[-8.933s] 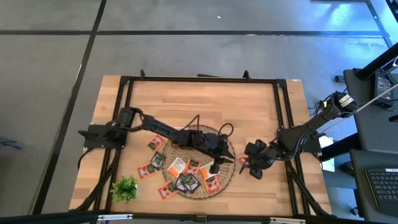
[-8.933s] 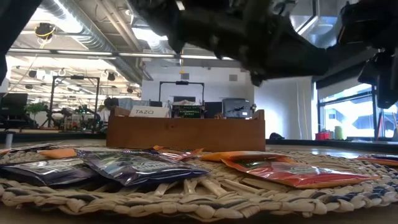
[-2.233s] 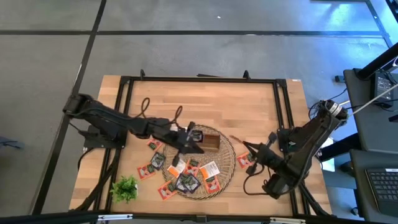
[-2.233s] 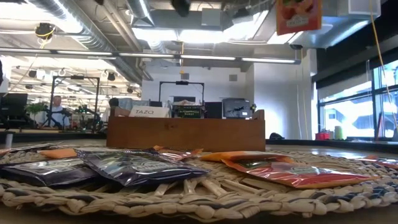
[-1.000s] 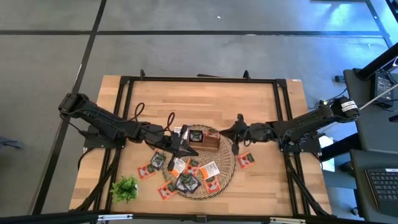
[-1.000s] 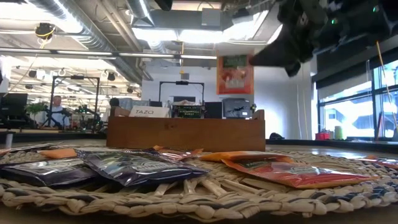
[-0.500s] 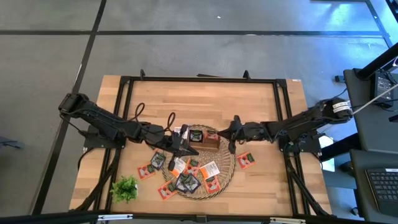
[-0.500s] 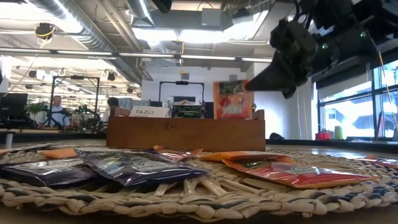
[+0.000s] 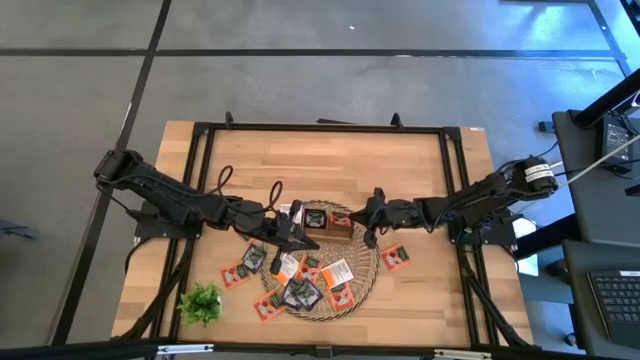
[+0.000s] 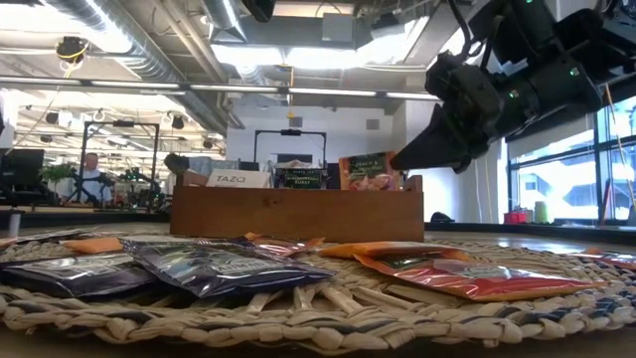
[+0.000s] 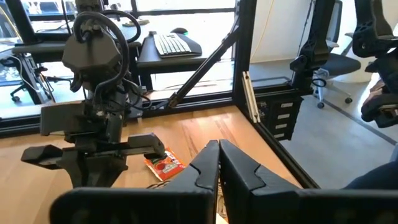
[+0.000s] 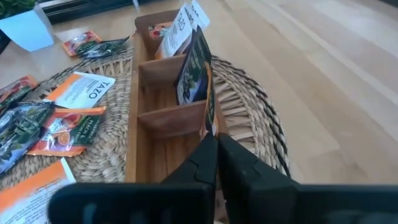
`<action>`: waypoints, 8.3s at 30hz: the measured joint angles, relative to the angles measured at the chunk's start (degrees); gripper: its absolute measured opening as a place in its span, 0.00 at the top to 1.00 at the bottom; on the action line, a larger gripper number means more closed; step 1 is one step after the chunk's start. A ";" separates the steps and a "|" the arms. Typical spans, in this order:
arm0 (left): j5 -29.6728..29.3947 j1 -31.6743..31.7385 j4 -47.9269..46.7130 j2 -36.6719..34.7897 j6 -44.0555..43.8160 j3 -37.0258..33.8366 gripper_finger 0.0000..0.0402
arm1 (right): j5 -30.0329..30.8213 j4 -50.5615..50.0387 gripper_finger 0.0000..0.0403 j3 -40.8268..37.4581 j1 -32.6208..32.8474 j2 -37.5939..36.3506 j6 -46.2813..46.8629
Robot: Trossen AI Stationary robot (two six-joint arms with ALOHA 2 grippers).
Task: Pick & Place Tea
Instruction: Put the orange tea bag into the right slot of the wooden organizer, then put the right white tea bag into the left slot of the wooden organizer
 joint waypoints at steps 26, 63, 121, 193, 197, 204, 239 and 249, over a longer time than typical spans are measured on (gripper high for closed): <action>-0.04 0.00 -0.52 0.99 -0.03 0.00 0.97 | -7.49 -11.68 0.89 0.09 2.31 -14.87 -2.37; 4.03 5.27 -14.18 59.45 6.30 53.60 0.99 | 6.60 -67.70 0.46 5.17 37.86 -18.86 74.70; 3.02 8.70 -19.41 65.65 -4.57 57.81 1.00 | 8.23 -46.68 0.76 -9.35 37.60 -19.98 85.69; 2.89 9.29 -10.33 -3.93 -11.17 -0.68 1.00 | -22.99 -73.62 0.99 49.98 -8.10 7.92 -13.76; 2.93 9.27 -11.49 -3.72 -11.18 -1.29 1.00 | -23.03 -80.60 0.99 56.59 -9.24 15.55 -17.14; 2.93 9.27 -12.28 -3.78 -11.17 -1.29 1.00 | -22.97 -83.44 0.99 60.13 -9.50 22.98 -20.00; 3.10 9.27 -12.45 -3.74 -11.80 -1.20 1.00 | -15.22 -88.84 0.69 59.36 -6.88 14.44 -14.65; 9.80 7.67 -14.06 -3.74 -13.30 -1.20 1.00 | -4.39 -65.34 0.69 31.84 3.67 -6.46 -2.62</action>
